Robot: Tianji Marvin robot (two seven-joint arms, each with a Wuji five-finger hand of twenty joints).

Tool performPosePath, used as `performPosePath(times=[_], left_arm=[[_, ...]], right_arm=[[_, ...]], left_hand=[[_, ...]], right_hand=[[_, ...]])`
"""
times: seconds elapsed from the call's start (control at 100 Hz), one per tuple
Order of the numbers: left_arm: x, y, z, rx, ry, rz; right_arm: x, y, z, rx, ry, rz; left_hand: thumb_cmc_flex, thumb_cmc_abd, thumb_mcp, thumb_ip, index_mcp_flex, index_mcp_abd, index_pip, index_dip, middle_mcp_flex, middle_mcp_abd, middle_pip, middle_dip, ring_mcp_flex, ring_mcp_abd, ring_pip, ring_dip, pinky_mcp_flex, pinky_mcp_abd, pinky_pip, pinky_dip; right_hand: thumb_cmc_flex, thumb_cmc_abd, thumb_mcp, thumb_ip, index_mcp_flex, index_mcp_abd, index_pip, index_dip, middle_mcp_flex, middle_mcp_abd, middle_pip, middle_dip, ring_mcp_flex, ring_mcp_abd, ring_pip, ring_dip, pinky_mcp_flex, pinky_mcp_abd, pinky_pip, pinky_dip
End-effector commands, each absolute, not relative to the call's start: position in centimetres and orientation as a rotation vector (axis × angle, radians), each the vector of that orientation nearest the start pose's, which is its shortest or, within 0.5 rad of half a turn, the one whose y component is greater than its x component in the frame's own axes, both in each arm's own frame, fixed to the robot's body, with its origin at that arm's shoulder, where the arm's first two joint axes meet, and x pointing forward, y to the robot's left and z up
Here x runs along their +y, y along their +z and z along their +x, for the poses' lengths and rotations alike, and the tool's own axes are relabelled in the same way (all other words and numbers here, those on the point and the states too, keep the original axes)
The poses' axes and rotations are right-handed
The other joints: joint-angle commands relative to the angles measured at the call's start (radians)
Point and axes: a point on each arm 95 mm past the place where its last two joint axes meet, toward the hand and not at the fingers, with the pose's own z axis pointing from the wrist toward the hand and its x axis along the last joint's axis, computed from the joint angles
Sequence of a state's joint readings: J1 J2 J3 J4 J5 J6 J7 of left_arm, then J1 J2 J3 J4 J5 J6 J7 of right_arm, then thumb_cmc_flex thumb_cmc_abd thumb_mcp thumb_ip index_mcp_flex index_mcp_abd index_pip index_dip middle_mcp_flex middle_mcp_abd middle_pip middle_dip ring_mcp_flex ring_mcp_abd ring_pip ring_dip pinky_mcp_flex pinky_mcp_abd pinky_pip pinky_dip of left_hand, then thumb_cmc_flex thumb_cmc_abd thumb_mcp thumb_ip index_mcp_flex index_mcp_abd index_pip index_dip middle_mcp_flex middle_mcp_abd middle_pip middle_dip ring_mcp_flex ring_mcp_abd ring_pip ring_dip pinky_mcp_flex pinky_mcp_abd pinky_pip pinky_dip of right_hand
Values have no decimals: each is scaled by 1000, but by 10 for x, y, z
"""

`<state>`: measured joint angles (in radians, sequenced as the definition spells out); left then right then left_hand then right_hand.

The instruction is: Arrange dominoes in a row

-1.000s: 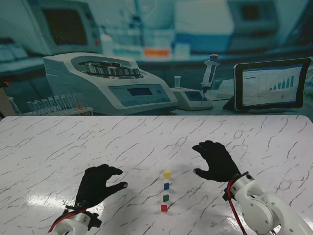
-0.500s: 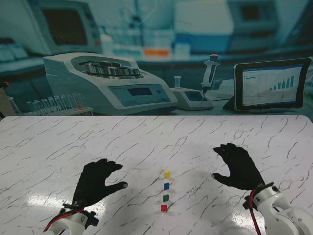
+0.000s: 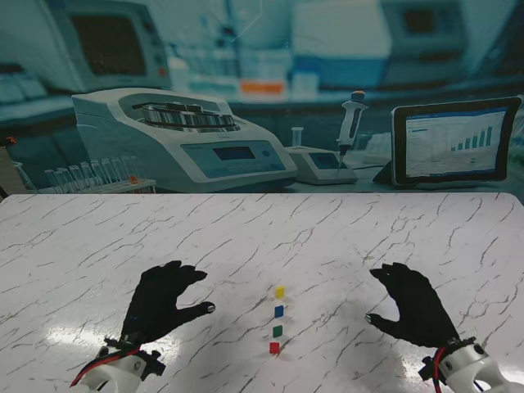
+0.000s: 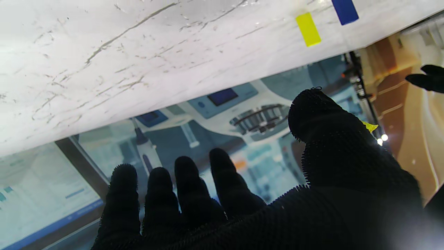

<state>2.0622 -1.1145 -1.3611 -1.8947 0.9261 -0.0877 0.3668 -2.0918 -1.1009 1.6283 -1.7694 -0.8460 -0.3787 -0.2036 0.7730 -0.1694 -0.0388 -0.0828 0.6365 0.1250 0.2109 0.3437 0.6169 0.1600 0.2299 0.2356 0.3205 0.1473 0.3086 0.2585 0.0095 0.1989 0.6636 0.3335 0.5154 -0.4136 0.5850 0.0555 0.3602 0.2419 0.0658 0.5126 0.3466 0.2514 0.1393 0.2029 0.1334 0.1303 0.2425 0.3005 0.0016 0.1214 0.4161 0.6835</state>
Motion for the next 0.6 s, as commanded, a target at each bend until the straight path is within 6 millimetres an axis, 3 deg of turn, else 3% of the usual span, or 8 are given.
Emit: performPosePath(times=[0.0, 0.59], left_arm=[[-1, -327, 265, 1207, -1772, -1277], [-4, -327, 262, 1196, -1778, -1281]], right_arm=[[-94, -352, 263, 1320, 1701, 1375], [-99, -358, 254, 1298, 1686, 1417]], left_hand=[[-22, -20, -18, -16, -9, 4, -16, -2, -22, -8, -10, -6, -20, -29, -9, -10, -1, -46, -40, -13], [-16, -22, -18, -17, -3, 1, -13, 4, -17, -10, -6, -5, -15, -29, -5, -8, 5, -44, -31, -7]], right_hand=[[2, 29, -21, -48, -7, 29, -20, -21, -19, 15, -11, -9, -30, -14, 6, -6, 1, 162, -23, 22], [15, 42, -43, -41, 3, 29, -8, -19, -15, 22, -15, -5, -32, -5, 6, -3, 7, 165, -24, 33]])
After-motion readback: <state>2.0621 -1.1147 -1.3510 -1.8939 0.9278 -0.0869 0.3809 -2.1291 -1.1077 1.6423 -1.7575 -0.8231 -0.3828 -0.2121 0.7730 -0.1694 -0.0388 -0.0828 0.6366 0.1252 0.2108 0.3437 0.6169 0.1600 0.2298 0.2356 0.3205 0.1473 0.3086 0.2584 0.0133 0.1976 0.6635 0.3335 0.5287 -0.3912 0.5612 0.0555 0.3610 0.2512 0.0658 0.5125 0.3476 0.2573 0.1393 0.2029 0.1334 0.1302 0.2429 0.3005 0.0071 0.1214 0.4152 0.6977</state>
